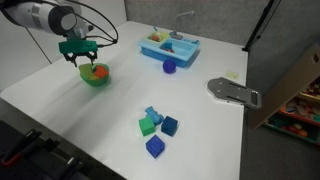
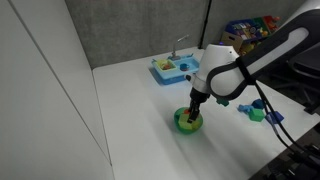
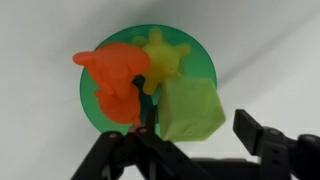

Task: Put the yellow block in the green bowl

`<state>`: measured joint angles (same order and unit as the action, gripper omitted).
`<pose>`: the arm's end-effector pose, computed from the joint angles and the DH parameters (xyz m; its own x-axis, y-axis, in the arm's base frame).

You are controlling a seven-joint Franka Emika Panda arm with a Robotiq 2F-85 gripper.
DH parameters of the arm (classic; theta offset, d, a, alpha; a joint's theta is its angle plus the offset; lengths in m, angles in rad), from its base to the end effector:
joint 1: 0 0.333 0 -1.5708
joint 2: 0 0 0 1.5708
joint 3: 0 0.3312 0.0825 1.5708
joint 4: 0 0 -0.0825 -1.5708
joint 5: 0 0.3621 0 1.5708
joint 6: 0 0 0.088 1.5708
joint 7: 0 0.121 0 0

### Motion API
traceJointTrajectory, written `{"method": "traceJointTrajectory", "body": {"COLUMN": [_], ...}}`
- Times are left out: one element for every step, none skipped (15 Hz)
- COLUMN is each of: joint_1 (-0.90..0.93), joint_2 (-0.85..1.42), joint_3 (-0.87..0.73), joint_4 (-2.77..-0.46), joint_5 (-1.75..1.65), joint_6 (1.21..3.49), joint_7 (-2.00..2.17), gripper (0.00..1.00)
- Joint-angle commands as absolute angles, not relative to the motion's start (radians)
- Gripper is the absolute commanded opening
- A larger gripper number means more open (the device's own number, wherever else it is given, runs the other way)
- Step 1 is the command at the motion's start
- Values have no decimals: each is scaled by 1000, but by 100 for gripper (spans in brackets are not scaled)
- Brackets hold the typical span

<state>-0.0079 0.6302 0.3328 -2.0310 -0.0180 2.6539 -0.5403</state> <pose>0.5649 0.1872 0.1663 0.6849 0.7198 0.1134 0.7281 -0.6697 -0.1464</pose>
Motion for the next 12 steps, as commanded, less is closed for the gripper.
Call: {"method": "traceJointTrajectory", "body": {"joint_1": [-22,-23,-22,-23,-12,-12,-4,5,15,24,33,40], "joint_2": [626,617,603,594,573,556,536,510,485,459,430,402], "joint_3": [343,343,339,340,322,315,298,277,253,228,200,174], "joint_4": [-2005,-2006,-2007,-2005,-2009,-2012,-2017,-2023,-2029,-2033,-2039,-2045], "joint_5": [-13,-10,-10,-7,-15,-15,-22,-29,-39,-48,-60,-70], "joint_6": [2627,2627,2626,2624,2626,2624,2629,2628,2629,2626,2618,2607], "joint_7": [-557,-553,-543,-539,-514,-502,-481,-454,-427,-398,-364,-331], "gripper": [100,100,100,100,100,100,100,100,100,100,100,100]}}
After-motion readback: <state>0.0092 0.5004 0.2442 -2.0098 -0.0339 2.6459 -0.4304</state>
